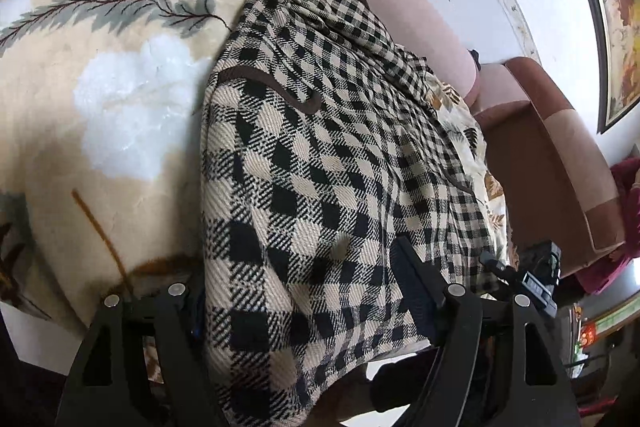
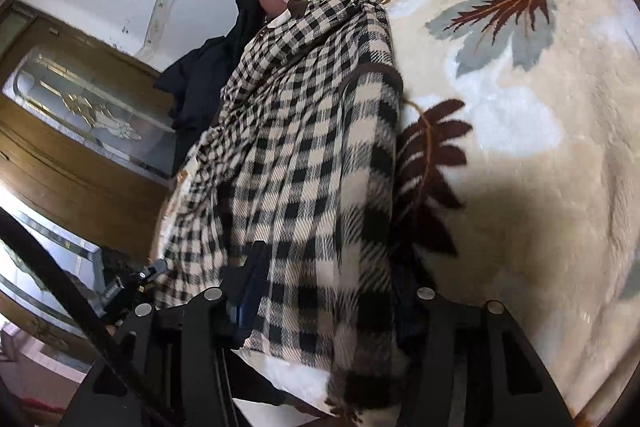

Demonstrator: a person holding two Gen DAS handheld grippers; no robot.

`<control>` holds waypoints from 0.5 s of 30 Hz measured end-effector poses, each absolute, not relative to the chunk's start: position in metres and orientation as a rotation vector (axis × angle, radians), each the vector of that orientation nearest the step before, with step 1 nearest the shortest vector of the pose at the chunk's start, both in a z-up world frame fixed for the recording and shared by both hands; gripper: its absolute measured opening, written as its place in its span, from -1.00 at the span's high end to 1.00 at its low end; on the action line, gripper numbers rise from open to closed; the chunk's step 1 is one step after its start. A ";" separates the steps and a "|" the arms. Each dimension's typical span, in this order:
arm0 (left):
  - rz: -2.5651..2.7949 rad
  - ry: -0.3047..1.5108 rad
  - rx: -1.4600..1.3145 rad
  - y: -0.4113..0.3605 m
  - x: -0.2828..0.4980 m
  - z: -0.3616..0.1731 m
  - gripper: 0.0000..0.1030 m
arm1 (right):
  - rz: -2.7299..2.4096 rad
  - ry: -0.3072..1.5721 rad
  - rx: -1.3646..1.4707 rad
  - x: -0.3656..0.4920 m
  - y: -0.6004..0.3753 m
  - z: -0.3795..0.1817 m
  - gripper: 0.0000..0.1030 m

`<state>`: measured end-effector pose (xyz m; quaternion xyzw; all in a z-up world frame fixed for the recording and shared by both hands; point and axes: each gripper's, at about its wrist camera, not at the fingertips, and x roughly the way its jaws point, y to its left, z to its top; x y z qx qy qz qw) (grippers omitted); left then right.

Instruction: Fold large clothes

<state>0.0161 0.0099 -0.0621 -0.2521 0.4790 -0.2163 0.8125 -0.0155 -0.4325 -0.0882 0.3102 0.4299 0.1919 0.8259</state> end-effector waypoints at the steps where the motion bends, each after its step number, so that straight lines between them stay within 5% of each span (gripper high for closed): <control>1: -0.451 1.021 -0.537 0.009 0.016 -0.062 -0.44 | 0.394 0.910 0.639 -0.017 -0.430 -0.087 -0.08; 4: -0.377 1.016 -0.499 0.002 0.013 -0.060 -0.31 | 0.332 0.903 0.586 -0.019 -0.421 -0.085 -0.01; 6: -0.237 1.037 -0.393 -0.006 0.012 -0.057 0.41 | 0.267 0.921 0.527 -0.018 -0.418 -0.083 0.66; 7: -0.205 1.048 -0.357 -0.008 0.012 -0.054 0.82 | 0.256 0.927 0.529 -0.017 -0.421 -0.083 0.75; 15: -0.259 0.945 -0.432 0.011 -0.022 0.003 0.90 | 0.381 0.834 0.676 -0.056 -0.446 -0.039 0.85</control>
